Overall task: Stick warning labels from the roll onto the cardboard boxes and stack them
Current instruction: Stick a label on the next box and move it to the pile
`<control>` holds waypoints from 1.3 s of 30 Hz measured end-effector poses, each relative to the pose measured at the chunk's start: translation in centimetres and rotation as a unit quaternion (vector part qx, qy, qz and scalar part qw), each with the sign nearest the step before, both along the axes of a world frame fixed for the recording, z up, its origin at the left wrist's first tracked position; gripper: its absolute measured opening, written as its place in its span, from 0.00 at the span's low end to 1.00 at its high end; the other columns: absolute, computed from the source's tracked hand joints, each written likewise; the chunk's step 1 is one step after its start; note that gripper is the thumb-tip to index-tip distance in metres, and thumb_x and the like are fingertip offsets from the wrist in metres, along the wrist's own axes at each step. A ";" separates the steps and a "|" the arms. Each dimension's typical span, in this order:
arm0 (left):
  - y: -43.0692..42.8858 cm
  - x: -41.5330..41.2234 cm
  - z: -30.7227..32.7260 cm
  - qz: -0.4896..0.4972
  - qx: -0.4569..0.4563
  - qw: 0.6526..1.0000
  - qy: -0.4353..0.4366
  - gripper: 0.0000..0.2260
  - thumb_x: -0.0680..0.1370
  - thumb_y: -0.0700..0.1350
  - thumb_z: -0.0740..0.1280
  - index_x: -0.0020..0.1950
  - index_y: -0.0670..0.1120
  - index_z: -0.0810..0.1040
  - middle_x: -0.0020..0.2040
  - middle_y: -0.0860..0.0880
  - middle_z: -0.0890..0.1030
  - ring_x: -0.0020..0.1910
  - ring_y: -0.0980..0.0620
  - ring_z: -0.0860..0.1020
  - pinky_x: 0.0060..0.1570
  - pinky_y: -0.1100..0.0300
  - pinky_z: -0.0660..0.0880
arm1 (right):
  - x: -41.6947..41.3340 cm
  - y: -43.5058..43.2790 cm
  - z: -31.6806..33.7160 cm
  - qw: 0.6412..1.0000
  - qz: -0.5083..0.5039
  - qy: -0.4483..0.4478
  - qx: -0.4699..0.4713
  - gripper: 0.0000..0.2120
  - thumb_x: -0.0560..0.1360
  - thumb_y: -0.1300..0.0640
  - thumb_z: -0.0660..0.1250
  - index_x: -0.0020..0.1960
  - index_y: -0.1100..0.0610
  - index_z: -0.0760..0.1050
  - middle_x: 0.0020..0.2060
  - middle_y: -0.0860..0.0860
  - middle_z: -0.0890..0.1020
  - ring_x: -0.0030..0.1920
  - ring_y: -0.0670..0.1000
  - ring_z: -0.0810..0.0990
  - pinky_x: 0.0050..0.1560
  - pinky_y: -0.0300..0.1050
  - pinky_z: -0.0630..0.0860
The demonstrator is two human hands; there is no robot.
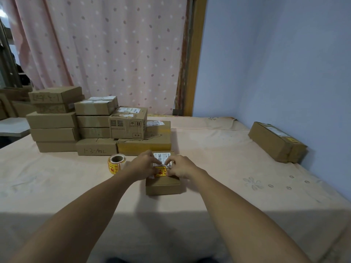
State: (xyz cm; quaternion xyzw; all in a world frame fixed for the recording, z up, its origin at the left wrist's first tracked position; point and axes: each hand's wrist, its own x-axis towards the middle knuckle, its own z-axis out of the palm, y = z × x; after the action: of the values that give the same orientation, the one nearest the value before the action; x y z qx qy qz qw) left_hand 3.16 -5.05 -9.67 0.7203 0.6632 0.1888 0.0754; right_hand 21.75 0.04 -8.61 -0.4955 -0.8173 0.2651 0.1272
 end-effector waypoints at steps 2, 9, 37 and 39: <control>-0.3 -0.4 -0.3 -0.011 0.031 0.999 0.017 0.15 0.78 0.50 0.73 0.65 0.53 0.82 0.59 0.52 0.72 0.60 0.52 0.72 0.51 0.58 0.76 | -0.1 -0.2 -0.1 1.000 0.018 0.006 0.000 0.20 0.72 0.59 0.73 0.62 0.45 0.81 0.62 0.53 0.78 0.60 0.56 0.77 0.53 0.47 0.77; -1.5 -1.9 -0.5 -0.007 0.005 0.999 0.051 0.19 0.77 0.60 0.70 0.67 0.56 0.81 0.57 0.50 0.74 0.57 0.53 0.70 0.47 0.57 0.72 | 0.2 -0.4 -0.8 0.999 0.026 0.018 0.013 0.16 0.76 0.55 0.72 0.64 0.49 0.83 0.71 0.52 0.75 0.70 0.54 0.72 0.56 0.42 0.73; -1.0 4.8 -1.4 0.125 0.004 0.953 -0.278 0.18 0.78 0.54 0.69 0.36 0.43 0.85 0.30 0.46 0.84 0.30 0.48 0.83 0.39 0.50 0.83 | 8.0 -0.3 -2.6 0.928 -0.165 0.316 -0.109 0.17 0.72 0.43 0.74 0.56 0.52 0.80 0.51 0.48 0.84 0.54 0.51 0.81 0.44 0.44 0.74; -0.7 6.7 -1.4 0.098 0.011 0.950 -0.298 0.17 0.78 0.52 0.70 0.37 0.42 0.85 0.31 0.46 0.84 0.29 0.47 0.83 0.37 0.50 0.81 | 9.7 0.0 -2.7 0.907 -0.191 0.356 -0.122 0.16 0.72 0.46 0.75 0.55 0.52 0.81 0.50 0.49 0.85 0.52 0.50 0.81 0.43 0.43 0.74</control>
State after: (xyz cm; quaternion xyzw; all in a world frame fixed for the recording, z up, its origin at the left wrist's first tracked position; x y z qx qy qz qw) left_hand 9.86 -5.72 -11.11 0.5633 0.6761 0.4083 0.2427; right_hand 31.45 0.02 -11.34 -0.5263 -0.5691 0.4918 0.3965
